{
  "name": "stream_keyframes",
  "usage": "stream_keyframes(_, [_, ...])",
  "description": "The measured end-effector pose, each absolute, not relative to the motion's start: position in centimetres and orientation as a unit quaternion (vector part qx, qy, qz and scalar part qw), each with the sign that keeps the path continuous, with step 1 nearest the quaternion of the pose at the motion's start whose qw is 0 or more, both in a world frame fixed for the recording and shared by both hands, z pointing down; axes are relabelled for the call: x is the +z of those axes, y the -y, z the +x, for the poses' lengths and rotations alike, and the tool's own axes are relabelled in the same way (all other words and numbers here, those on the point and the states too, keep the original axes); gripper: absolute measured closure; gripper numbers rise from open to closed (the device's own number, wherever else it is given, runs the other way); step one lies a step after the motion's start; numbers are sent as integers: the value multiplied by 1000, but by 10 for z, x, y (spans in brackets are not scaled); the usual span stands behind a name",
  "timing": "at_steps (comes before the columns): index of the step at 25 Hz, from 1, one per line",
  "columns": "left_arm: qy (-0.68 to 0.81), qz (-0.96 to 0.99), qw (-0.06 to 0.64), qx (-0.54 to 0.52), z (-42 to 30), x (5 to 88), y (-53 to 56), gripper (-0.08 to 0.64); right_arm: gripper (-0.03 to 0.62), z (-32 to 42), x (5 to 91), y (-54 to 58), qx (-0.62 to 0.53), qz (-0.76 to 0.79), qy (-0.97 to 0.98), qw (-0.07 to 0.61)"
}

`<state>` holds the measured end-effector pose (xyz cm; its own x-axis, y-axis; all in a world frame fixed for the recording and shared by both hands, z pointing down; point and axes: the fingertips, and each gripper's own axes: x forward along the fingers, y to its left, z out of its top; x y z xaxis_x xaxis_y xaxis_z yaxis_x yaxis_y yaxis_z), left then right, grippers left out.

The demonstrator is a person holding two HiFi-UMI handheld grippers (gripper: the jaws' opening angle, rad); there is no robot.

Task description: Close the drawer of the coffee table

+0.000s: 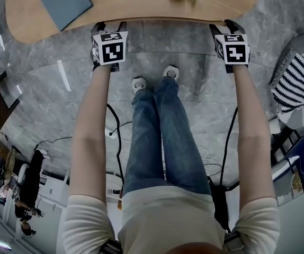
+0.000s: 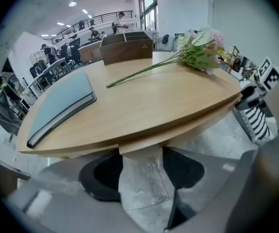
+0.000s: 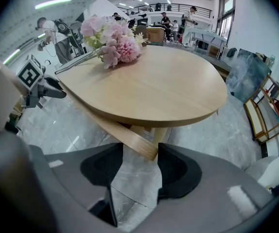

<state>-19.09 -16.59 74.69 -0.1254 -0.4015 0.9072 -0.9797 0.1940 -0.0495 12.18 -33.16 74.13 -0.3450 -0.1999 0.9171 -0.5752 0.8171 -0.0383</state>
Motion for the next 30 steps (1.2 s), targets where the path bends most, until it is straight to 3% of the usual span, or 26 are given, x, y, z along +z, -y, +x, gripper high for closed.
stream_keyframes(15, [679, 498, 420, 339, -195, 743, 173, 302, 365, 116, 741, 342, 177, 247, 809, 504])
stream_keyframes(20, [717, 483, 413, 286, -194, 728, 170, 304, 385, 124, 734, 336, 210, 306, 805, 462])
stream_keyframes(24, [749, 474, 399, 232, -193, 716, 158, 344, 437, 133, 729, 321, 214, 327, 807, 443])
stream_keyframes(30, [762, 455, 430, 165, -179, 712, 117, 478, 520, 134, 710, 279, 221, 342, 819, 405])
